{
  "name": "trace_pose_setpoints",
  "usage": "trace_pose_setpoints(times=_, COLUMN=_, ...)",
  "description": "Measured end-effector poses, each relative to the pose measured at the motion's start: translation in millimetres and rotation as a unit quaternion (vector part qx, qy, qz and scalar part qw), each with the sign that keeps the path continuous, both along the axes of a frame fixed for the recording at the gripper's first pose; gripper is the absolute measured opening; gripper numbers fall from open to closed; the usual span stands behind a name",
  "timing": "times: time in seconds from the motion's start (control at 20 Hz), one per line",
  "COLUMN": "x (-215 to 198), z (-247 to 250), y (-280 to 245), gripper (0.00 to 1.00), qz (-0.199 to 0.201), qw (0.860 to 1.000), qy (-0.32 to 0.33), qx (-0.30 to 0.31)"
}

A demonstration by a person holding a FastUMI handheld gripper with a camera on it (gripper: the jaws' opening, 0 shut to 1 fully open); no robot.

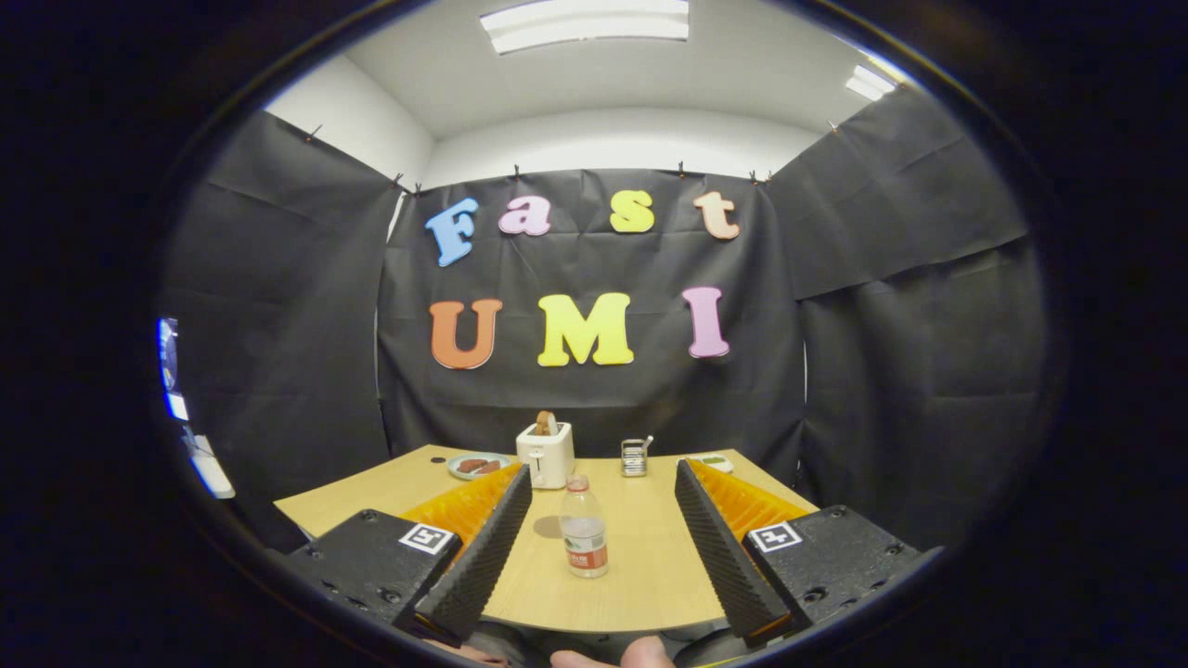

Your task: Take the bottle from table, then pour the juice into the cup, finally place the bottle on the coaster

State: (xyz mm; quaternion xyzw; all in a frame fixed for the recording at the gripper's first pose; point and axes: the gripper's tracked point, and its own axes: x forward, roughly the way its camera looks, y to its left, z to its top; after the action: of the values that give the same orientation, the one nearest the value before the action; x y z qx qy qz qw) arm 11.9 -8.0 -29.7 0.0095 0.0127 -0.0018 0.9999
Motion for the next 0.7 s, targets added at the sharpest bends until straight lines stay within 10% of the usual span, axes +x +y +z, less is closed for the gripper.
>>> trace_pose_setpoints(times=0.7, x=55.8, z=-68.1, y=19.6, gripper=1.00, qz=0.027, qw=0.999, qy=-0.013, qx=-0.033)
